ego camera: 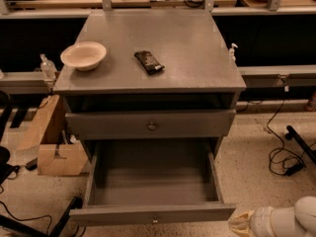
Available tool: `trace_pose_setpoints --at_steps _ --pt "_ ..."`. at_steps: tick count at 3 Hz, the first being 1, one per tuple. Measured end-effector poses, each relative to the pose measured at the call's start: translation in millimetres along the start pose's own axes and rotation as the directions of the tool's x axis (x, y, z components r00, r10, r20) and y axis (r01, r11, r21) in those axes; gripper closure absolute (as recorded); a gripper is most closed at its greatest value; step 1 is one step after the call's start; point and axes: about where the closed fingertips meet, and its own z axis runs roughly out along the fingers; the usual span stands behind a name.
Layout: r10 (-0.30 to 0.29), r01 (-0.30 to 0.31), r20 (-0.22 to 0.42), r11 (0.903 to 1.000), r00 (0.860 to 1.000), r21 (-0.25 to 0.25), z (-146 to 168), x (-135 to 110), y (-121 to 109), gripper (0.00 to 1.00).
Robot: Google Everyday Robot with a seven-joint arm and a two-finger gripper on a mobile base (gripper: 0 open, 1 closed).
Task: Close middle drawer
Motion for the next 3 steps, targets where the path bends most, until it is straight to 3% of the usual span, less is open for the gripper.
trace_pose_setpoints --at_steps 1,2,3 --pt "-0.014 0.018 0.059 0.9981 0.998 -0.059 40.0 4.9 -1.9 1.0" --pt "-0.051 0.065 0.113 0.9907 0.992 -0.12 91.4 -7.9 -11.1 1.0" --pt "-0.069 0.085 0.115 0.9876 0.991 -0.133 108.6 -13.3 -14.6 1.0"
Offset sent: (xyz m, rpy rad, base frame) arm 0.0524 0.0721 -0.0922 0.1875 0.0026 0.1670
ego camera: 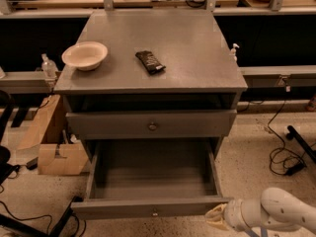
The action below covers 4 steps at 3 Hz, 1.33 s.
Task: Close middle drawer
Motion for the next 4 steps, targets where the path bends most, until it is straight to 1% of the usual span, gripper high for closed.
trace_pose_setpoints --at_steps 1,2,3,4 --pt "-0.016 0.016 -0.008 0.9999 1.0 0.002 21.4 -4.4 -21.9 1.0" --pt "-0.016 0.016 -0.008 0.9999 1.0 0.002 21.4 -4.4 -21.9 1.0" --pt "-0.045 0.046 -0.024 0.9989 0.999 0.007 48.0 -21.4 -54.4 1.0" --pt "-0.045 0.046 -0.024 0.9989 0.999 0.007 47.3 -20.5 -52.7 1.0"
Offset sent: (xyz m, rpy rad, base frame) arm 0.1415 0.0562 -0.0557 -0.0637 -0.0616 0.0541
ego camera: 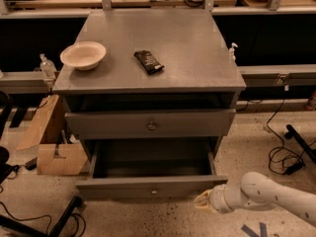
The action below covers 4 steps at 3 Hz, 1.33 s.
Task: Close middle drawer
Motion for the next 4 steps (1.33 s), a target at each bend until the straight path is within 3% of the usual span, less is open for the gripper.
trace_pose_setpoints --at_steps 1,2,3,4 --pt "-0.032 0.032 -0.016 0.9995 0.999 0.007 20.2 -19.5 -31.9 1.0" --pt "-0.042 0.042 -0.021 0.9991 0.999 0.009 24.4 -24.3 -38.1 1.0" --pt "-0.074 0.075 -0.035 0.9971 0.997 0.013 38.8 -43.2 -61.9 1.0" --pt "-0.074 0.075 -0.035 0.9971 0.997 0.013 38.6 -42.9 -61.3 1.0"
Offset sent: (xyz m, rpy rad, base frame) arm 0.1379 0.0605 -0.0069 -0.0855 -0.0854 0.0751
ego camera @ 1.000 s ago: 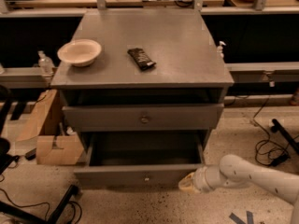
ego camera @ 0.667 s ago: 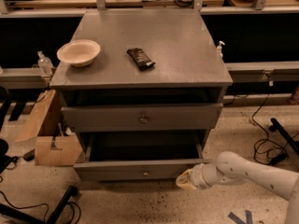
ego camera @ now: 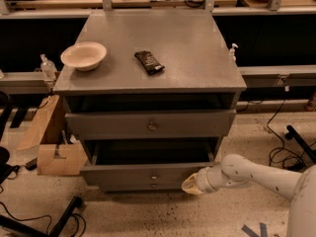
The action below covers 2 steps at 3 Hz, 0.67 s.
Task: Close middle drawer
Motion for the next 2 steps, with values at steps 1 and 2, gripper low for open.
trace_pose_setpoints --at_steps 1,2 --pt "-0.034 0.034 -0.016 0.9993 0.999 0.013 7.8 -18.4 -24.2 1.0" --pt "-0.034 0.034 -0.016 0.9993 0.999 0.013 7.7 -18.2 -23.9 1.0"
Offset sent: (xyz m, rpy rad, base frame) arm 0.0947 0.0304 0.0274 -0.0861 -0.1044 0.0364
